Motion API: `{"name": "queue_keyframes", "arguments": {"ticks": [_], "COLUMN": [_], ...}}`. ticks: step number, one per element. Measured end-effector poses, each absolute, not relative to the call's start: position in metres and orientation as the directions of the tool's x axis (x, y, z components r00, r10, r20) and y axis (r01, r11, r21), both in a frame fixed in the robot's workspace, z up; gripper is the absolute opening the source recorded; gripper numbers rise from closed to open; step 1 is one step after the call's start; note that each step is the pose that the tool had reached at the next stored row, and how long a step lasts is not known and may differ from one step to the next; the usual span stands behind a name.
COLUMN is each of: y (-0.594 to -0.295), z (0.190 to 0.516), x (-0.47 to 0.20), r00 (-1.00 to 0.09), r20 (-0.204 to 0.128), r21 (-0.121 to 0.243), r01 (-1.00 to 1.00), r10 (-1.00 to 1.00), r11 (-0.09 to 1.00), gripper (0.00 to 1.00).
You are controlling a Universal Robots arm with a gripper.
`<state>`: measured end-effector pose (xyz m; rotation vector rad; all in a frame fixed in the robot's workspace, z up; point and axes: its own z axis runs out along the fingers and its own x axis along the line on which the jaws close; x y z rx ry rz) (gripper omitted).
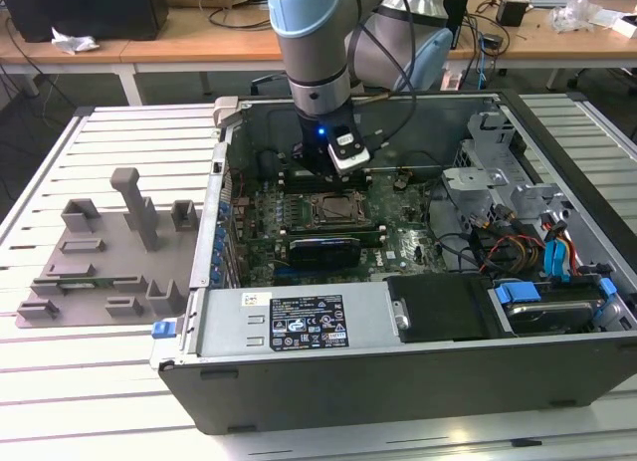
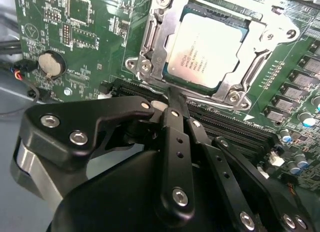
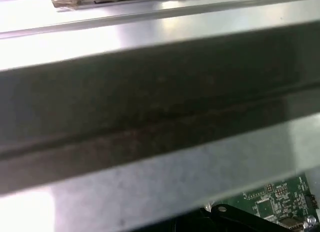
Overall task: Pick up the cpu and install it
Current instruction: 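Install the first cpu locking lever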
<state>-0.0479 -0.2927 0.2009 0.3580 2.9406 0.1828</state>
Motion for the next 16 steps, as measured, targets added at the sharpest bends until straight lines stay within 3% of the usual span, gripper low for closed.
{"name": "queue_keyframes", "arguments": {"ticks": [16], "y": [-0.2926], "z": [0.2084], "x": [-0.0478], "r00": [-0.943], "r20": [-0.161], "r21": [0.128], "r01": [0.272], "r10": [0.291], "r11": [0.954], "gripper": [0.11]}}
